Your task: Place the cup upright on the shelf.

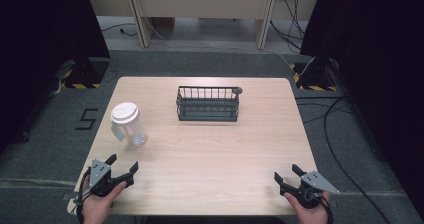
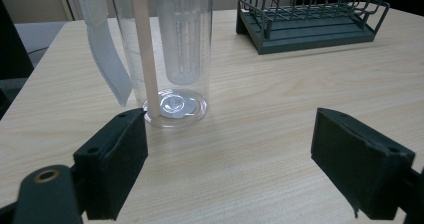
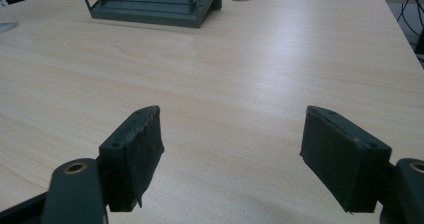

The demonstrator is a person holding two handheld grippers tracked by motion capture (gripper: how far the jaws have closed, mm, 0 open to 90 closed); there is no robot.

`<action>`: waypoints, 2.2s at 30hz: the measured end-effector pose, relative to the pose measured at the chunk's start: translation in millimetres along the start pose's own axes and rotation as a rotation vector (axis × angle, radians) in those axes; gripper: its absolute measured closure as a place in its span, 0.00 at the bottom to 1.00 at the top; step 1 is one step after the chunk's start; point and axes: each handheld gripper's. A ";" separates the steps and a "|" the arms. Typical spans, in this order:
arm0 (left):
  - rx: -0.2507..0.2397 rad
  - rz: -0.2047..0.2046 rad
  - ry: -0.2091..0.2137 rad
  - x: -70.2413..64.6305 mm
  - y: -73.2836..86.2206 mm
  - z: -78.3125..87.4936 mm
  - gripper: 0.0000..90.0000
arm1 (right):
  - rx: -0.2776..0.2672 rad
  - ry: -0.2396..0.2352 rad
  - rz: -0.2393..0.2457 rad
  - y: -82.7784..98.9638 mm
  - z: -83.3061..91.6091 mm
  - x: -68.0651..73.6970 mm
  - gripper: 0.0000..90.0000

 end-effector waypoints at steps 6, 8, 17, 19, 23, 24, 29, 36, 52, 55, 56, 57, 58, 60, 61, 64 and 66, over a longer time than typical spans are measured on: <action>-0.008 -0.009 -0.021 0.3 -3.7 -2.5 0.16 | 0.005 0.007 0.009 -0.2 -0.3 1.4 0.28; -0.004 -0.018 -0.021 0.9 -6.1 -5.9 0.16 | 0.003 0.008 0.007 -0.1 -0.1 1.1 0.28; 0.012 -0.022 -0.035 9.7 -12.1 -19.1 0.17 | 0.004 0.008 0.007 -0.1 -0.2 0.9 0.28; 0.017 -0.017 -0.038 9.5 -11.6 -20.6 0.17 | 0.005 0.006 0.008 -0.2 -0.3 1.3 0.28; 0.019 -0.013 -0.049 11.1 -14.4 -25.6 0.17 | 0.009 0.001 0.003 -0.4 -0.7 0.6 0.28; 0.019 -0.013 -0.049 11.1 -14.4 -25.6 0.17 | 0.009 0.001 0.003 -0.4 -0.7 0.6 0.28; 0.009 -0.020 -0.053 14.0 -20.7 -33.6 0.17 | 0.007 0.005 0.006 -0.4 -0.7 1.1 0.28; 0.006 -0.037 -0.059 14.8 -27.3 -45.8 0.18 | 0.009 0.004 0.002 -0.4 -0.6 0.8 0.28; 0.020 -0.049 -0.092 24.2 -36.4 -75.8 0.16 | 0.010 0.004 0.006 -0.6 -0.8 0.3 0.28; 0.021 -0.052 -0.107 26.4 -36.2 -83.3 0.16 | 0.011 0.004 0.007 -0.6 -0.9 0.3 0.28; 0.017 -0.048 -0.108 26.9 -36.2 -85.0 0.16 | 0.012 0.004 0.006 -0.6 -0.9 0.3 0.28; 0.017 -0.048 -0.108 26.9 -36.2 -85.0 0.16 | 0.012 0.003 0.005 -0.7 -1.0 0.3 0.28; 0.013 -0.048 -0.110 27.3 -36.1 -86.7 0.16 | 0.012 0.003 0.005 -0.7 -1.0 0.3 0.28; 0.003 -0.051 -0.113 28.3 -36.0 -89.5 0.16 | 0.015 0.002 -0.001 -0.7 -1.1 0.5 0.28; 0.000 -0.050 -0.113 28.9 -36.1 -91.0 0.16 | 0.015 0.001 0.000 -0.7 -1.1 0.5 0.28; -0.011 -0.039 -0.110 30.1 -36.8 -96.0 0.16 | 0.016 0.001 0.001 -0.7 -1.2 0.5 0.28; -0.014 -0.037 -0.110 30.2 -37.2 -96.9 0.16 | 0.016 0.001 0.003 -0.8 -1.3 0.5 0.28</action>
Point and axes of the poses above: each handheld gripper's, and its own axes: z roughly backward along the jaws, y roughly out of its underside, x roughly to its left, and after that the axes turned 7 degrees about x, right-handed
